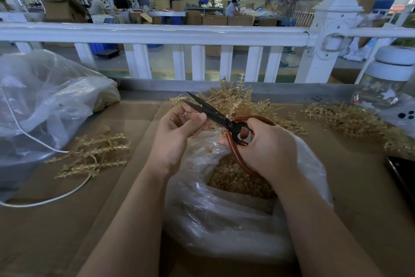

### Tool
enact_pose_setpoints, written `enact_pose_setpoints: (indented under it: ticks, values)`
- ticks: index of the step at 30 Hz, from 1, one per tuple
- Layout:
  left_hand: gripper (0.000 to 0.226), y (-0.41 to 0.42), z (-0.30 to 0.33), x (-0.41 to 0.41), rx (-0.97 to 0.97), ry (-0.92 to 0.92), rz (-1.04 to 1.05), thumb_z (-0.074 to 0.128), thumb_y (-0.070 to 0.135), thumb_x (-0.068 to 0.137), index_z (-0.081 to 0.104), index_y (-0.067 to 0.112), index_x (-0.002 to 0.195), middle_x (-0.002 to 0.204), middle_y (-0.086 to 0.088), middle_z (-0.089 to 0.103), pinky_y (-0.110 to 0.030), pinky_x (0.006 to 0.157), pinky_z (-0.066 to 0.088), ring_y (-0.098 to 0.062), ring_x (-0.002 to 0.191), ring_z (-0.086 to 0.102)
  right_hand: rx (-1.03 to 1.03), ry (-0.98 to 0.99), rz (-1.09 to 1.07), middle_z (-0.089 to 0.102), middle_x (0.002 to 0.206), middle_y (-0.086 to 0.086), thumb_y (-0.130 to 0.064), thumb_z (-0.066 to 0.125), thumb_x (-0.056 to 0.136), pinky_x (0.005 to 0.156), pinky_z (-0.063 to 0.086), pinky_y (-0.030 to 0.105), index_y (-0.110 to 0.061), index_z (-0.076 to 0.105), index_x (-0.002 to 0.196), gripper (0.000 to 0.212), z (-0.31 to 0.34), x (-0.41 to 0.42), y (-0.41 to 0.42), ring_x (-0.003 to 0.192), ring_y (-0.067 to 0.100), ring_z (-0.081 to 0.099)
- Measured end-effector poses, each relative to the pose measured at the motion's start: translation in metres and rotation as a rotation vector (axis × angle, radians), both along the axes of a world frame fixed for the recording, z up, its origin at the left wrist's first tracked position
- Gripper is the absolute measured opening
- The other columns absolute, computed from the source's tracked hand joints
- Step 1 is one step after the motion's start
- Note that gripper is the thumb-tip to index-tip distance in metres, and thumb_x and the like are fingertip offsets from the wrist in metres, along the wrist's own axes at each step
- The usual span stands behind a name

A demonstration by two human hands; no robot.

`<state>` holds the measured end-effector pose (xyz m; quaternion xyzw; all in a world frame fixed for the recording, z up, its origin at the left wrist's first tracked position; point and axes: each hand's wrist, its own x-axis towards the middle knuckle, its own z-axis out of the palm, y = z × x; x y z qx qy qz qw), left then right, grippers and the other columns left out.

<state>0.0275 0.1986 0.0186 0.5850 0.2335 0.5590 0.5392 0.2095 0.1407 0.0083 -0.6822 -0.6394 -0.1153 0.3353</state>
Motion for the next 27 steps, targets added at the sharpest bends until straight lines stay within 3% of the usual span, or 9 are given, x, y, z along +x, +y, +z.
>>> enact_pose_setpoints:
  ticks: [5,7,13,19,24,27]
  values:
    - [0.008,-0.0019,0.0017,-0.0029,-0.005,0.0,-0.01,0.065,0.009,0.084,0.064,0.007,0.076,0.078,-0.003,0.073,-0.021,0.075,0.055,-0.011,0.076,0.071,0.0,0.058,0.028,0.06,0.068,-0.021,-0.094,0.038,0.069,0.05,0.035,0.014,-0.036,0.067,0.09,0.068,-0.0014,0.0,-0.0009,0.06,-0.002,0.052]
    - [0.007,-0.0016,0.0023,-0.0045,-0.015,-0.026,-0.027,0.066,0.009,0.08,0.069,0.012,0.074,0.079,-0.002,0.075,-0.021,0.075,0.055,-0.012,0.077,0.072,0.007,0.072,0.048,0.06,0.067,-0.02,-0.094,0.04,0.069,0.051,0.034,0.013,-0.036,0.067,0.09,0.066,-0.0014,-0.0003,-0.0019,0.061,-0.002,0.052]
    - [0.005,0.0026,-0.0011,-0.0069,0.005,0.027,0.071,0.065,0.005,0.086,0.069,0.005,0.084,0.084,-0.006,0.075,-0.029,0.084,0.056,-0.018,0.082,0.068,0.012,0.056,0.069,0.054,0.067,-0.024,-0.091,0.041,0.072,0.051,0.04,0.015,-0.039,0.062,0.086,0.058,0.0002,-0.0015,-0.003,0.06,-0.001,0.051]
    - [0.017,-0.0002,0.0007,-0.0032,0.068,0.089,0.091,0.059,-0.004,0.091,0.07,0.008,0.087,0.084,0.004,0.075,-0.016,0.074,0.051,-0.007,0.08,0.069,-0.006,-0.006,0.014,0.062,0.067,-0.016,-0.087,0.046,0.076,0.052,0.052,0.026,-0.034,0.061,0.085,0.056,0.0001,-0.0005,-0.0018,0.061,0.006,0.059]
    - [0.011,0.0009,0.0003,-0.0026,0.052,0.064,0.1,0.06,-0.002,0.092,0.066,-0.008,0.098,0.093,-0.013,0.07,-0.022,0.078,0.052,-0.014,0.083,0.065,-0.034,-0.022,-0.025,0.066,0.069,-0.013,-0.085,0.052,0.078,0.056,0.055,0.028,-0.033,0.064,0.087,0.055,0.0006,-0.0002,0.0004,0.062,0.009,0.061]
    - [0.01,0.001,0.0003,-0.0016,0.041,0.043,0.101,0.06,-0.003,0.091,0.064,-0.01,0.097,0.089,-0.014,0.067,-0.021,0.076,0.051,-0.011,0.078,0.064,-0.024,-0.007,-0.019,0.067,0.07,-0.013,-0.086,0.05,0.076,0.056,0.054,0.027,-0.031,0.065,0.086,0.058,0.0012,-0.001,0.0,0.061,0.008,0.061]
